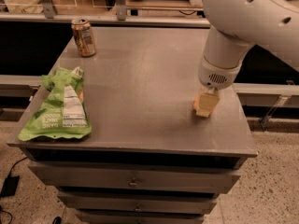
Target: Move orange near green rice chip bag
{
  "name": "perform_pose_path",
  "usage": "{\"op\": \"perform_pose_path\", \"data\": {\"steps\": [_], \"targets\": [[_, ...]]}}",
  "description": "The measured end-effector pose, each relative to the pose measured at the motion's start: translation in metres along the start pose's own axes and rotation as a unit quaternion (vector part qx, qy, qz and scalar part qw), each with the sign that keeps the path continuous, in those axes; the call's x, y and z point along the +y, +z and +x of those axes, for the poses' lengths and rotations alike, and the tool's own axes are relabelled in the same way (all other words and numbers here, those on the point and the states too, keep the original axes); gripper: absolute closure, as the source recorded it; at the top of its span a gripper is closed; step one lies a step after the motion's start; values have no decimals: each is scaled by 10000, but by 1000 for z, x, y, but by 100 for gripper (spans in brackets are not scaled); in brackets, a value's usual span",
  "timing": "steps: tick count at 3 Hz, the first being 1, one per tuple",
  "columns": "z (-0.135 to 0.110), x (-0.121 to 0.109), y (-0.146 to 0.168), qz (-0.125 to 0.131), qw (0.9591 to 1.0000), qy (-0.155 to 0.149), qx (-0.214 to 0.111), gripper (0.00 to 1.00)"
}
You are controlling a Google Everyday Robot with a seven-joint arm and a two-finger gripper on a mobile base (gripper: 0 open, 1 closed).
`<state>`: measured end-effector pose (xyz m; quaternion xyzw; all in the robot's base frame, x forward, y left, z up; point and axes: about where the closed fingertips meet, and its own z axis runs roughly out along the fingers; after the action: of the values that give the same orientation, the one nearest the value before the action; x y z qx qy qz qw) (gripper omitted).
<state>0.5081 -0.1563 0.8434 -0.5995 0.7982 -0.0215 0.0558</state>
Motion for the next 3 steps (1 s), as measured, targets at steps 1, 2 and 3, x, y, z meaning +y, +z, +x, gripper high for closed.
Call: {"op": "perform_pose_path", "data": {"steps": [1, 2, 3], "targets": [[0, 0, 0, 11, 10000, 0, -3, 100], [-8, 0, -10, -96, 9994, -218, -244, 100], [-20, -6, -42, 23, 9973, -414, -604, 100]]}}
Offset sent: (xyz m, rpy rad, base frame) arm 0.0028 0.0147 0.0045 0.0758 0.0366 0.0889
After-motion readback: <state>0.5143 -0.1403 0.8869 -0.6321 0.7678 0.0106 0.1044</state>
